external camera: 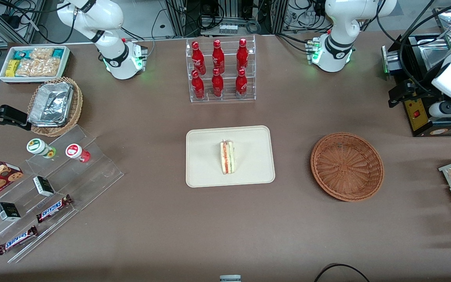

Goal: Place sandwich from basket to tray

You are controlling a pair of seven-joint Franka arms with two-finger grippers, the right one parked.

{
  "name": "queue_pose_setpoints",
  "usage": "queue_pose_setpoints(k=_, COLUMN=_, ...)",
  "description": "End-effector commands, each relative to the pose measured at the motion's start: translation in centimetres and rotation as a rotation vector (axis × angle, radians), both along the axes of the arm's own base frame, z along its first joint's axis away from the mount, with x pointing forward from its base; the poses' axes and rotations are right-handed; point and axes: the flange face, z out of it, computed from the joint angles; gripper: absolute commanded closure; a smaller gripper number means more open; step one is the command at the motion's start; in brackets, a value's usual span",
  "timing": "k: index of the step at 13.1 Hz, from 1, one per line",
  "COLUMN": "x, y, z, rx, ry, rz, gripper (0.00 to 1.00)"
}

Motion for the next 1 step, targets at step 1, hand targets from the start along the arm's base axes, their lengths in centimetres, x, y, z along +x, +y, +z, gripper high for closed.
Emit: queue_pose_setpoints(k=1, x=0.15, y=-0.24, z=0.71, rx=0.028, ry=-0.017, rz=-0.021, gripper=0.0)
